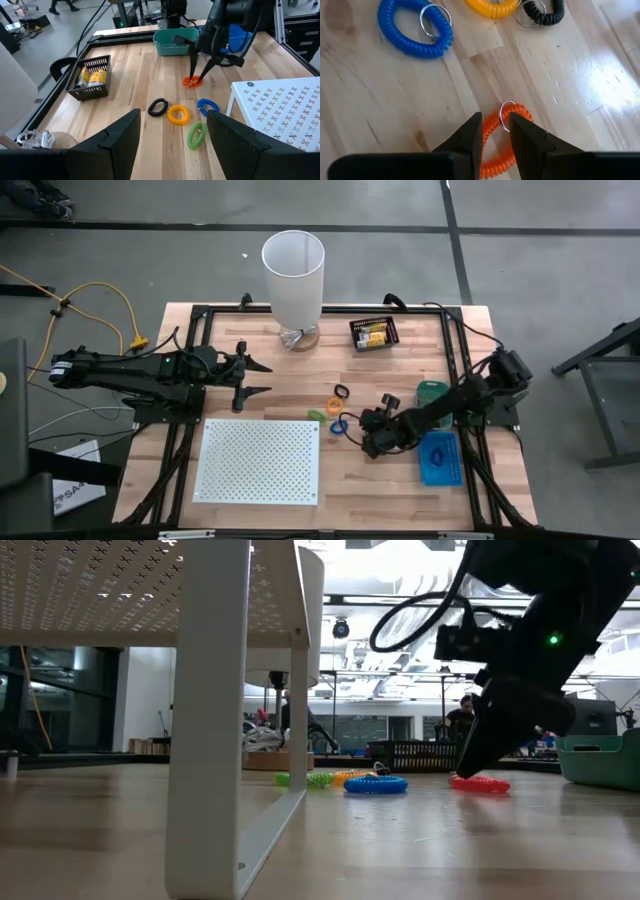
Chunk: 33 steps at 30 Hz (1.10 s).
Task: Pick & Place Office Desk Supplies
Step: Put the orange spring keychain into the blue bin
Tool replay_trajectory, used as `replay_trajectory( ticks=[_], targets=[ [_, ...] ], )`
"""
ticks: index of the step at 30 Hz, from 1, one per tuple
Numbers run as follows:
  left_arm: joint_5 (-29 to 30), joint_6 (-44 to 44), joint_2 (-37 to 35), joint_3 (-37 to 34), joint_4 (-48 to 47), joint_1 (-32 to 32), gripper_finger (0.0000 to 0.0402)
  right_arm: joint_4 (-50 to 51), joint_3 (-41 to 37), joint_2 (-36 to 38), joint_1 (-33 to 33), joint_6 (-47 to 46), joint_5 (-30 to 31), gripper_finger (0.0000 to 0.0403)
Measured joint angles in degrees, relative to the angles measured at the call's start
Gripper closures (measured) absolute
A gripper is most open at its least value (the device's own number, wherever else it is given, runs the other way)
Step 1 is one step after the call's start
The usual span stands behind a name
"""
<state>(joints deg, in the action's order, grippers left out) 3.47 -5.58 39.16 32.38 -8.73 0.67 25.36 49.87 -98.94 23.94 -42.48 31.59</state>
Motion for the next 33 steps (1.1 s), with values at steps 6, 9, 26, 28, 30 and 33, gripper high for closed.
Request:
replay_trajectory(
  ticks=[6,9,26,28,30,33],
  targets=[
    [0.0,0.0,0.0,0.0,0.0,0.0,0.0181,-0.5,0.0,-1.1,-0.8,-0.7,-0.2,0.0318],
    [0.0,0.0,0.0,0.0,0.0,0.0,0.0181,-0.8,0.0,-1.5,-1.5,-1.3,-0.2,0.0318],
    [0.0,0.0,0.0,0.0,0.2,0.0,0.0181,-0.4,0.1,-2.4,-2.3,-5.6,-2.8,0.0320],
    [0.0,0.0,0.0,0.0,0.2,0.0,0.0181,-0.4,0.1,-2.4,-2.3,-5.6,-2.9,0.0326],
    [0.0,0.0,0.0,0.0,0.2,0.0,0.0181,-0.5,0.1,-2.5,-2.3,-5.6,-2.9,0.0336],
    [0.0,0.0,0.0,0.0,0.2,0.0,0.0181,-0.4,0.1,-2.5,-2.3,-5.6,-3.1,0.0356]
  ],
)
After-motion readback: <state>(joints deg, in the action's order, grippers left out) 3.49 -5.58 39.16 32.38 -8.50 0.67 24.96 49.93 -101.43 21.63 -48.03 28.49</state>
